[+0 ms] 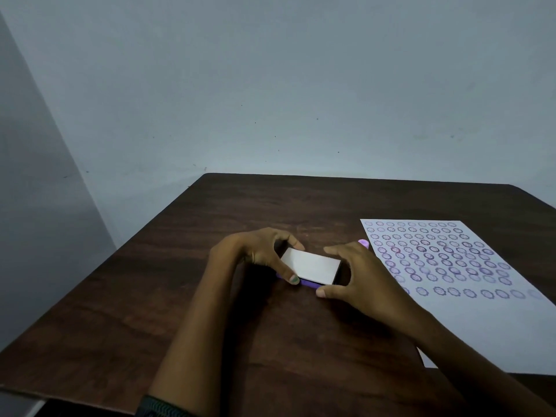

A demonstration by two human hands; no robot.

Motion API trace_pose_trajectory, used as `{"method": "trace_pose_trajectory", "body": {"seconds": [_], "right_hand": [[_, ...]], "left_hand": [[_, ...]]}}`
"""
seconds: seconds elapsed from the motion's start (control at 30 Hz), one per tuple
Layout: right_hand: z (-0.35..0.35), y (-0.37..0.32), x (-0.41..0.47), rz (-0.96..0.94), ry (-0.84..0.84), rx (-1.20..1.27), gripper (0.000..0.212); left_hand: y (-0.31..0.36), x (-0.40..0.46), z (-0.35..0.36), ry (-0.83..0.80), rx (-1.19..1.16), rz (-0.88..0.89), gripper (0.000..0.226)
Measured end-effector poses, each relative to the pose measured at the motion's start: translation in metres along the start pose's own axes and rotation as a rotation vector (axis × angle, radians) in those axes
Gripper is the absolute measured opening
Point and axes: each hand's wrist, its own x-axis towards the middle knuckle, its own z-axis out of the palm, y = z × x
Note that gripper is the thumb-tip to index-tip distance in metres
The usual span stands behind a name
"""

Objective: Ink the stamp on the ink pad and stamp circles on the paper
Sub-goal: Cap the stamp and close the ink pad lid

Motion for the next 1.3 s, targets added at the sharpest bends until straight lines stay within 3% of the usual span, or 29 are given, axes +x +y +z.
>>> {"method": "trace_pose_trajectory", "body": {"seconds": [0.37,0.5,0.67,0.77,0.97,1.13,1.3], "right_hand": [[-0.002,0.006,-0.002,0.014,0.045,0.069,0.049],[0.001,0.005,-0.005,-0.050,0.072,-0.043,0.044],[0.005,0.006,-0.007,-0.135,0.105,-0.202,0.038],[0.003,0.010,-0.005,-0.180,0.200,-0.235,0.026],[-0.014,0.029,0.005,-0.069,0.515,-0.124,0.010],[-0.011,0.040,0.012,-0.011,0.421,-0.021,0.011],[-0.010,0.048,0.025,0.031,0.454,-0.020,0.008]], "left_hand": [[0.004,0.001,0.000,-0.006,0.011,-0.027,0.060],[0.005,0.002,0.001,0.002,0.039,-0.043,0.059],[0.018,0.003,0.012,0.033,0.160,-0.009,0.080],[0.030,0.006,0.021,0.020,0.239,0.048,0.079],[0.037,0.009,0.027,-0.025,0.306,0.044,0.074],[0.036,0.018,0.038,0.011,0.396,0.038,0.070],[0.036,0.028,0.047,0.109,0.496,0.042,0.065]]}}
